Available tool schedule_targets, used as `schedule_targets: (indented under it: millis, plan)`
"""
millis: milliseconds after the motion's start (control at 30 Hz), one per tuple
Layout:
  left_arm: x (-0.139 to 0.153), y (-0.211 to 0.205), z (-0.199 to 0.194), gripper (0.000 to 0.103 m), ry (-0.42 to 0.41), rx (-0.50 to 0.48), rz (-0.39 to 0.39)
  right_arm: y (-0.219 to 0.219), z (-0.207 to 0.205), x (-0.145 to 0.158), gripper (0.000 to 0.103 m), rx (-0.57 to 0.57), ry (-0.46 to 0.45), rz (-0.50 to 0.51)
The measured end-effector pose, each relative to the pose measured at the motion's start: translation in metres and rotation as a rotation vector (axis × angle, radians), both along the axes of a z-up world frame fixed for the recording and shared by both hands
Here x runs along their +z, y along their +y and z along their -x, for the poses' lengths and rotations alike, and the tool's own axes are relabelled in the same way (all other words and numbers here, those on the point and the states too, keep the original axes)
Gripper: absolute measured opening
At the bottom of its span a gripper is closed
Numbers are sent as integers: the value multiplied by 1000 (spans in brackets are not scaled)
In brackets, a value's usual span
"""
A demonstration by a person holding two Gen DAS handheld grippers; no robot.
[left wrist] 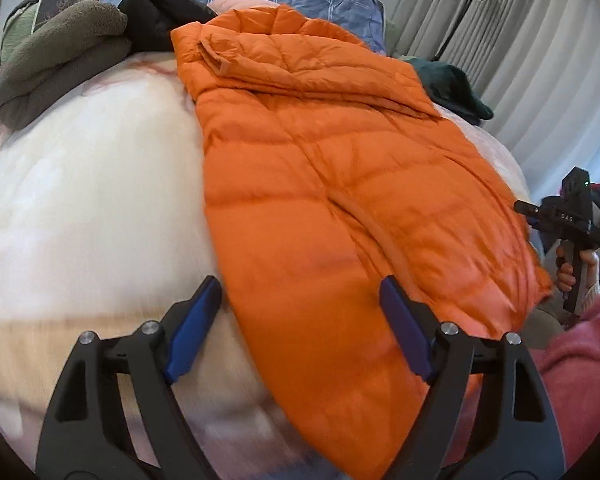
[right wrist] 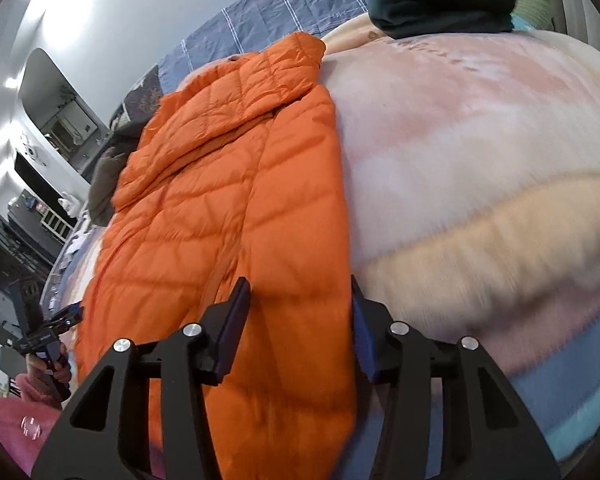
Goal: Fold large clothes
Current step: 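Grasp the jacket edge with the left tool while the right tool grasps the hood side, folding lengthwise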
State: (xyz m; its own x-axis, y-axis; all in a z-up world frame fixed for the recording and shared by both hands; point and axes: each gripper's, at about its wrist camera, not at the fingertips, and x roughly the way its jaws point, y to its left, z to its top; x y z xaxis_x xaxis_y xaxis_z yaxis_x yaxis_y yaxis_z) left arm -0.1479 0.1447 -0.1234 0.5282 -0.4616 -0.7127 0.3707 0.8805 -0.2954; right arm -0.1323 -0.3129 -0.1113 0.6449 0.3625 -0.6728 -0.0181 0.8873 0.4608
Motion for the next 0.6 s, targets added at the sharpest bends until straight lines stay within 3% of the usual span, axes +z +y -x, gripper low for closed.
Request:
schedule_targets:
  millis: [100, 167, 200, 233, 267, 333, 433, 600]
  plan:
    - [3, -6, 16, 78, -18, -24, -3, -2, 19, -1, 49, 21, 15, -16]
    - [3, -13, 19, 58, -17, -45, 10, 0, 23, -5, 45, 40, 27, -38]
    - [3, -15, 19, 37, -13, -52, 20, 1, 23, -7, 20, 44, 30, -46]
    - [6, -15, 18, 17, -9, -54, 44, 3, 23, -5, 8, 37, 20, -55]
    - [11, -14, 17, 11, -9, -51, 75, 2, 25, -2, 2, 26, 5, -74]
    - [25, -12, 18, 8, -41, -41, 98, -5, 31, 19, 1, 12, -85, -164]
    - [73, -7, 23, 6, -199, -24, 70, -14, 35, 59, 1, -8, -210, -199]
    - [143, 7, 40, 6, -413, 1, 136, -17, 50, 119, 0, 6, -413, -225]
